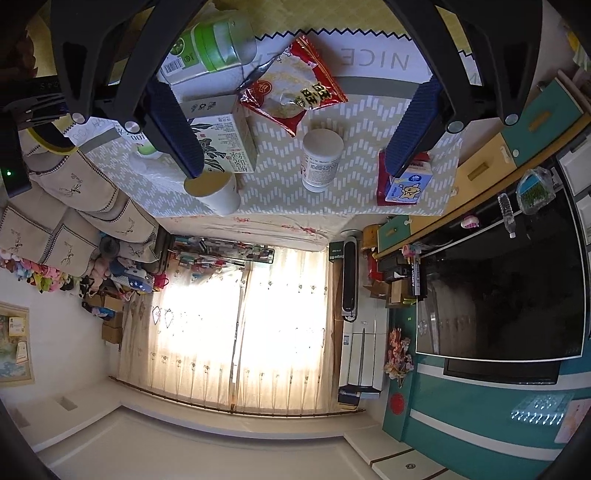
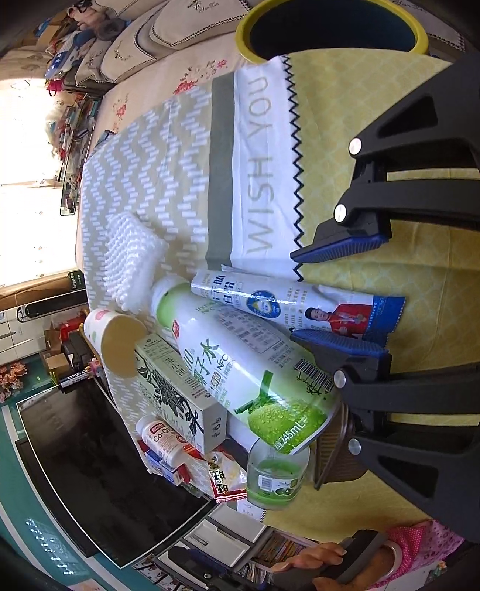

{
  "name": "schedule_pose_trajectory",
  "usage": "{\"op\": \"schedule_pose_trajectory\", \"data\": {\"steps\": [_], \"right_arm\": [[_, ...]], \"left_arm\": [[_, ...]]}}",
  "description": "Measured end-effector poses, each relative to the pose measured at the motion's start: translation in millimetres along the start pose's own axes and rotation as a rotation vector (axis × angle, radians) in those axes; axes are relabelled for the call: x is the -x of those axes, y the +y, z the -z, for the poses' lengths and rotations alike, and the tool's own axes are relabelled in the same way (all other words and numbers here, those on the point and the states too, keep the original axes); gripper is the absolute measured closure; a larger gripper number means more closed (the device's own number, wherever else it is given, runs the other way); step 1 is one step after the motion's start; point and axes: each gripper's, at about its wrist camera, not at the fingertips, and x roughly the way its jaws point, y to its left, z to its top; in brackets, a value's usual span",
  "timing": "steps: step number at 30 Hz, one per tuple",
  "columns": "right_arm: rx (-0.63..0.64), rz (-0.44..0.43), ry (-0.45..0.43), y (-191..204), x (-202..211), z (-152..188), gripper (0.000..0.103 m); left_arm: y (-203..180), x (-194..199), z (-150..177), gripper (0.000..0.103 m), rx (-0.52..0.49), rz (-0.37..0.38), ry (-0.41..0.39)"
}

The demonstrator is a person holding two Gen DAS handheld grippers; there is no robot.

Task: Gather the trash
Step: 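Reach the right gripper to the white toothpaste tube and grasp it, then carry the toothpaste tube with the right gripper into the bin and release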

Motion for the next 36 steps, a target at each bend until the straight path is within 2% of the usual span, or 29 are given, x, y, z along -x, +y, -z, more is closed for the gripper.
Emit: {"op": "schedule_pose_trajectory", "data": {"steps": [7,8,12,22,28,36], "right_arm": [[0.008,-0.024,0.012,4.8,-5.1,-0.7,0.068],[0.006,-0.028,0.012,5.1,-5.8,-0.3,0.076],[0.010,-0.025,0.008,5.2,-4.2,1.4,0.081],[-0.019,-0.004,-0.067,-12.7,28.8,7.9,0.082],[-0.068,0.068,-0.116,-45.3,47.7,10.4,0.082],[-0.210,0.191,-0.166,-119.8,73.8,17.7,0.082]], "left_arm": [[-9.6,0.1,0.7,0.006,-0.022,-0.001,0.008],[-10.7,0.0,1.3,0.006,-0.025,-0.003,0.009],[-13.2,-1.5,3.4,0.006,-0.041,-0.018,0.011],[-13.6,-3.3,3.5,0.006,-0.052,-0.022,0.009],[-10.4,-3.1,4.0,0.006,-0.033,-0.007,0.015],[-7.7,-9.2,6.0,0.006,-0.028,-0.017,0.036]]}}
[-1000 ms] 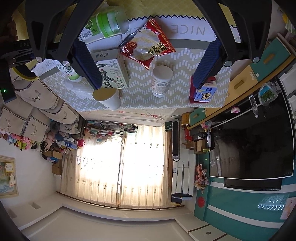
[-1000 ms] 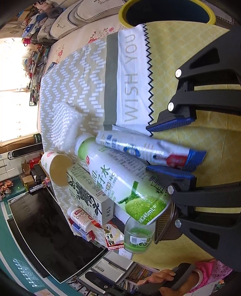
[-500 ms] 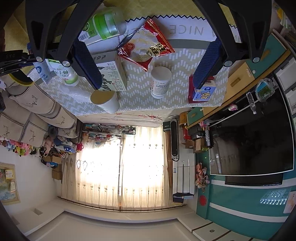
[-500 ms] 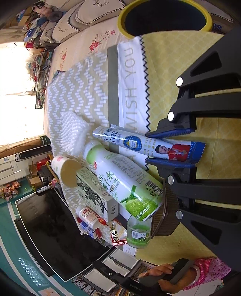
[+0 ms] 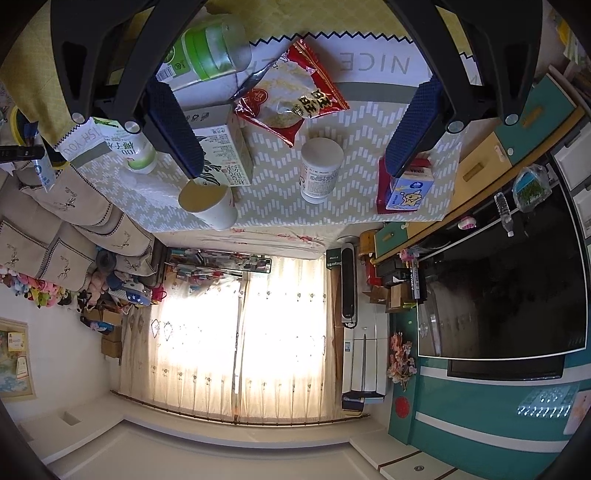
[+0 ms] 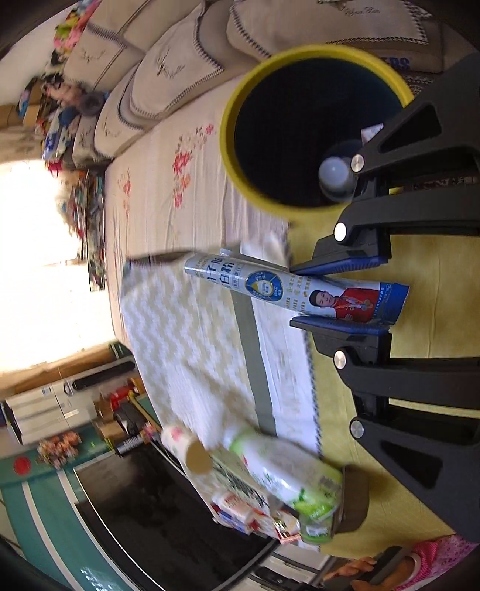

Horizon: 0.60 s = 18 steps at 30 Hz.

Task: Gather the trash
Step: 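Carry the toothpaste tube with the right gripper into the bin and release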

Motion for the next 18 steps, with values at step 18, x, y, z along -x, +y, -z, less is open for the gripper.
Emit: {"op": "schedule_pose_trajectory", "data": {"steps": [18], "right_arm": [[-0.168,0.214,0.056,-99.7,-32.5,12.0,0.077]], "left_arm": [[-0.5,-9.7,3.3,0.006,-0.004,-0.014,0.029]]}}
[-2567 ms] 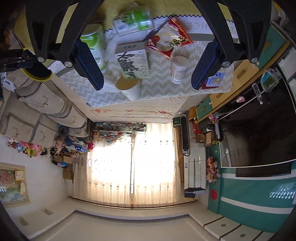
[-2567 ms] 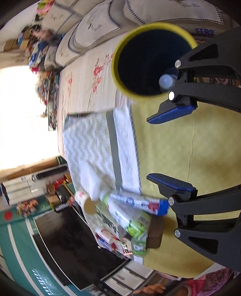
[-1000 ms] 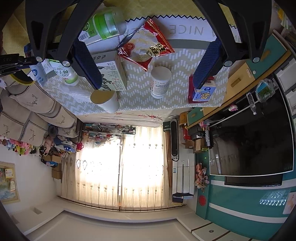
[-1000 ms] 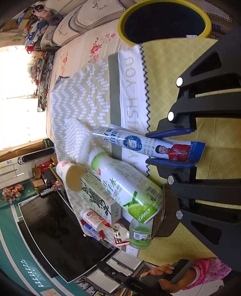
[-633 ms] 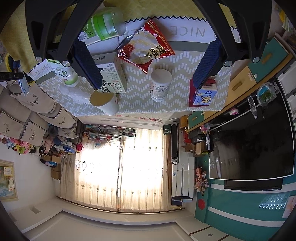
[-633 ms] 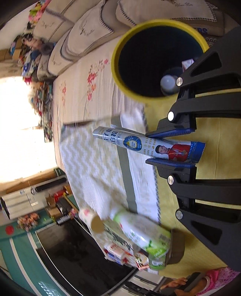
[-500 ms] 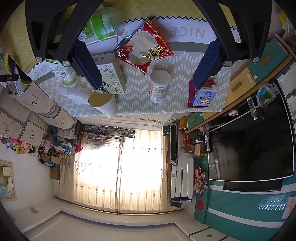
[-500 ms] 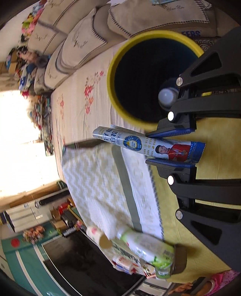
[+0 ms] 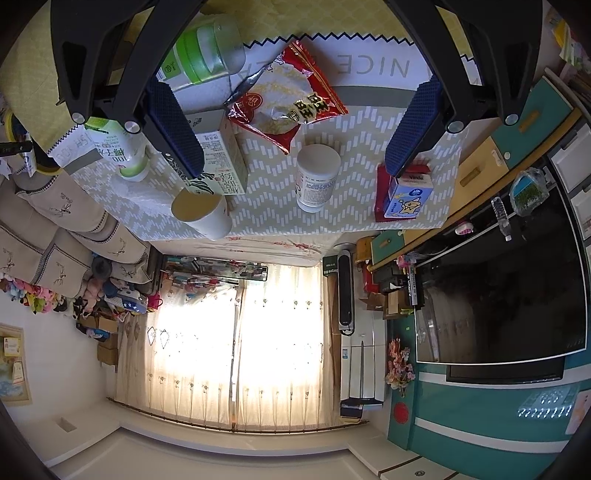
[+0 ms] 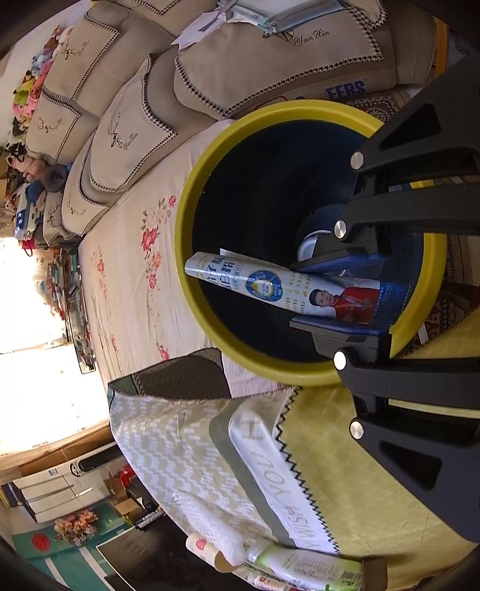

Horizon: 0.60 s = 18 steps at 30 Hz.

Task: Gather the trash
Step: 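Carry the toothpaste tube with the right gripper into the bin and release, then reach the left gripper to the brown plastic tray and grasp its edge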

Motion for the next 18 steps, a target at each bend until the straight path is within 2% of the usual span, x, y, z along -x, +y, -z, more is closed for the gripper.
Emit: {"op": "schedule_pose_trajectory", "data": {"steps": [2,11,18], "right_arm": [[-0.010,0.001,-0.001,-2.1,-1.1,1.1,0.069],[-0.016,0.001,-0.018,-2.8,6.9,0.1,0.066],[-0.012,-0.017,-0.031,0.4,13.7,0.3,0.064]], "left_arm": [[0.0,0.2,-0.1,0.006,0.000,-0.001,-0.001],[-1.6,0.4,1.7,0.006,0.001,0.007,-0.008],[-7.8,10.6,1.0,0.006,-0.012,0.072,-0.048]]}}
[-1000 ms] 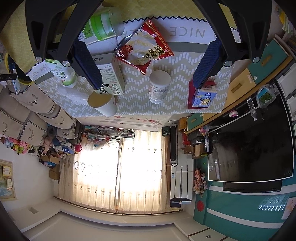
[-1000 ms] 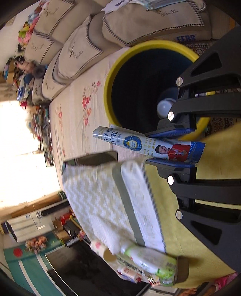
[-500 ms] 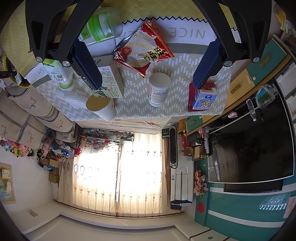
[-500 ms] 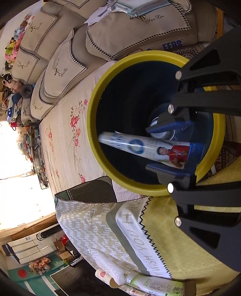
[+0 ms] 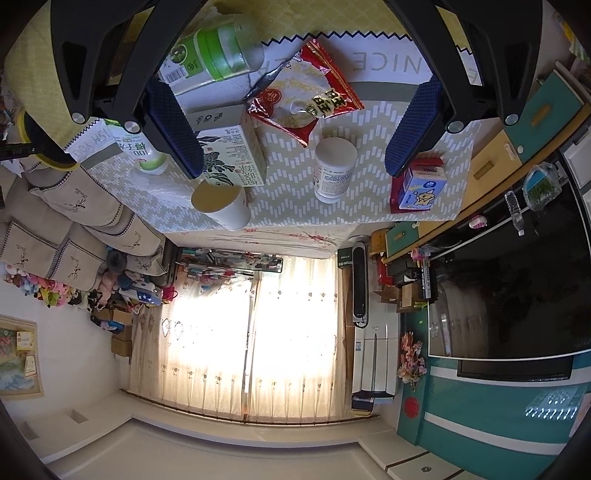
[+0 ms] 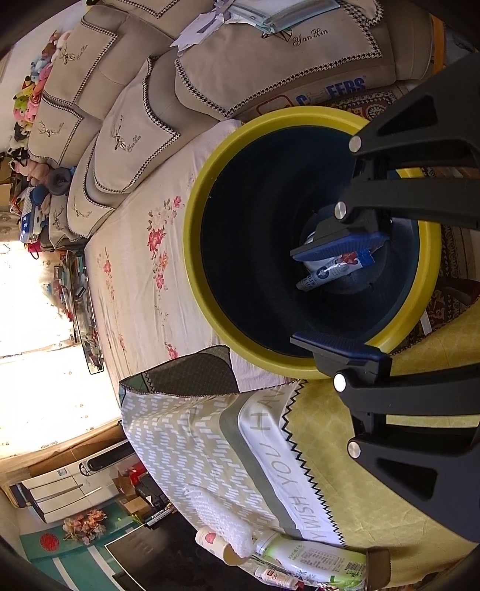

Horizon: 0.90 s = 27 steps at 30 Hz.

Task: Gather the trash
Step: 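Reach the left gripper to the brown plastic tray and grasp its edge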

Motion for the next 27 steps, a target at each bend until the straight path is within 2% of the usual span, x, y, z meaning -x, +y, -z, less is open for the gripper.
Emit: {"op": "schedule_pose_trajectory", "data": {"steps": [2,7,12,15,19,23,27], "right_arm": [[-0.003,-0.003,0.000,-0.8,1.5,0.0,0.064],[-0.009,-0.013,-0.012,-1.8,8.3,0.0,0.064],[-0.009,-0.035,-0.020,-2.9,12.7,0.6,0.063],[-0.011,-0.045,-0.020,-4.2,13.4,1.9,0.063],[-0.017,-0.059,-0.021,-6.7,13.6,3.3,0.062],[-0.024,-0.069,-0.019,-9.8,12.7,3.9,0.062],[-0.031,-0.076,-0.017,-12.9,11.4,4.8,0.062]], "left_arm": [[-4.5,6.3,-1.9,0.006,-0.015,0.031,-0.023],[-30.3,20.6,-5.1,0.006,-0.090,0.196,-0.040],[-76.8,31.9,1.3,0.006,-0.252,0.398,0.027],[-102.8,32.9,10.3,0.008,-0.338,0.480,0.090],[-125.5,26.3,21.5,0.016,-0.440,0.520,0.162],[-131.8,14.0,29.6,0.022,-0.494,0.540,0.224],[-137.3,10.8,38.1,0.040,-0.528,0.561,0.273]]}}
